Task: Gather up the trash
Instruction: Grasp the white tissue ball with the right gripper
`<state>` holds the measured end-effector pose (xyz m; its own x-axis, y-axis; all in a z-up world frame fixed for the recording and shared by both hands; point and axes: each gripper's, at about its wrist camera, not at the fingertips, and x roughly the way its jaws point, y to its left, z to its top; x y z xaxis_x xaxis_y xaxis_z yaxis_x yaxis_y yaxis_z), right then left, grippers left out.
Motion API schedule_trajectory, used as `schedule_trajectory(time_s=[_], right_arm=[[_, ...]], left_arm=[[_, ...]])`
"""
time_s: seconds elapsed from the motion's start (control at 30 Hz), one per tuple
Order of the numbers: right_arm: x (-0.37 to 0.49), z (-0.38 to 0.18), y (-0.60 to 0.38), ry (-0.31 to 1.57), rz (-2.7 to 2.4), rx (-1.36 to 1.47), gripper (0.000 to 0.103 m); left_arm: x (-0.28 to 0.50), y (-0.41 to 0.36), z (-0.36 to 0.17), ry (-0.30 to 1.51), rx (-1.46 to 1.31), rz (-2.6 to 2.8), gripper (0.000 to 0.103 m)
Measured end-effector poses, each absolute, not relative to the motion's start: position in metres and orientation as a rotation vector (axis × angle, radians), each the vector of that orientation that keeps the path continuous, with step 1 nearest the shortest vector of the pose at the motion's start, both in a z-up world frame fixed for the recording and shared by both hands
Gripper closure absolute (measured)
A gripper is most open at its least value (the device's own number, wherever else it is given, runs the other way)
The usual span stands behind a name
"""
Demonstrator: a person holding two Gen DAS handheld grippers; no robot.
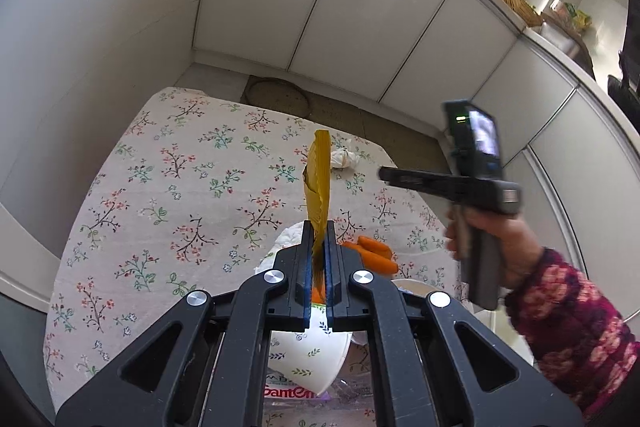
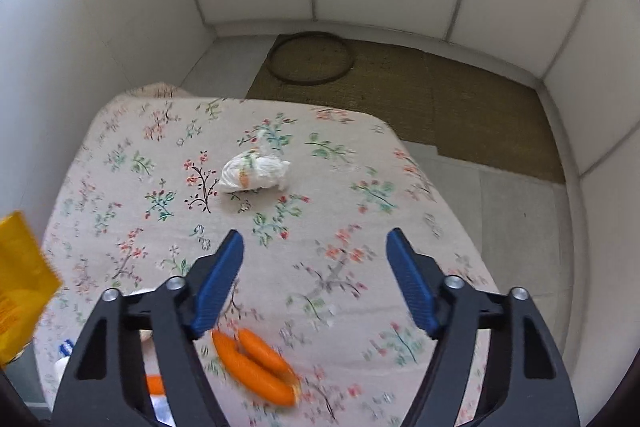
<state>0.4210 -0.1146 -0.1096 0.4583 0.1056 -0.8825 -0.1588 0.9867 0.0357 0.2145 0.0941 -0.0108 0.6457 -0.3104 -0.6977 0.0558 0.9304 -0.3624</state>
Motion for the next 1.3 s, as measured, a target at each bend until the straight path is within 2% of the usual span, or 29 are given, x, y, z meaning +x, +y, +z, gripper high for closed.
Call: schedule_trajectory(time_s=[0.23, 0.63, 0.83, 1.0, 1.17, 1.3], right_arm=[[0.421, -0.117, -0.118, 1.041, 0.103, 0.022, 0.034], [0.366, 0.031, -0.232, 0.764, -0.204, 0.185, 0.034], [0.364, 0.054, -0.24, 0.736, -0.216, 0.206, 0.034], [0.404, 0.013, -0.201, 0.863, -0.148, 0.171, 0.033], [0.451, -0.068, -0.152, 1.041, 0.002, 0.192, 0.033], [0.464, -0.115, -0.123, 1.086, 0.099, 0.198, 0.033]], left_arm=[[0.215, 0.104, -0.015, 0.851, -0.328, -0.2, 0.099], [0.202, 0.097, 0.004, 0.799, -0.39, -0.286, 0.098], [0.196, 0.097, 0.009, 0.776, -0.374, -0.267, 0.098], [0.197, 0.115, 0.005, 0.783, -0.4, -0.212, 0.098], [0.199, 0.125, 0.0, 0.801, -0.4, -0.182, 0.098], [0.202, 0.125, -0.008, 0.832, -0.365, -0.172, 0.098]])
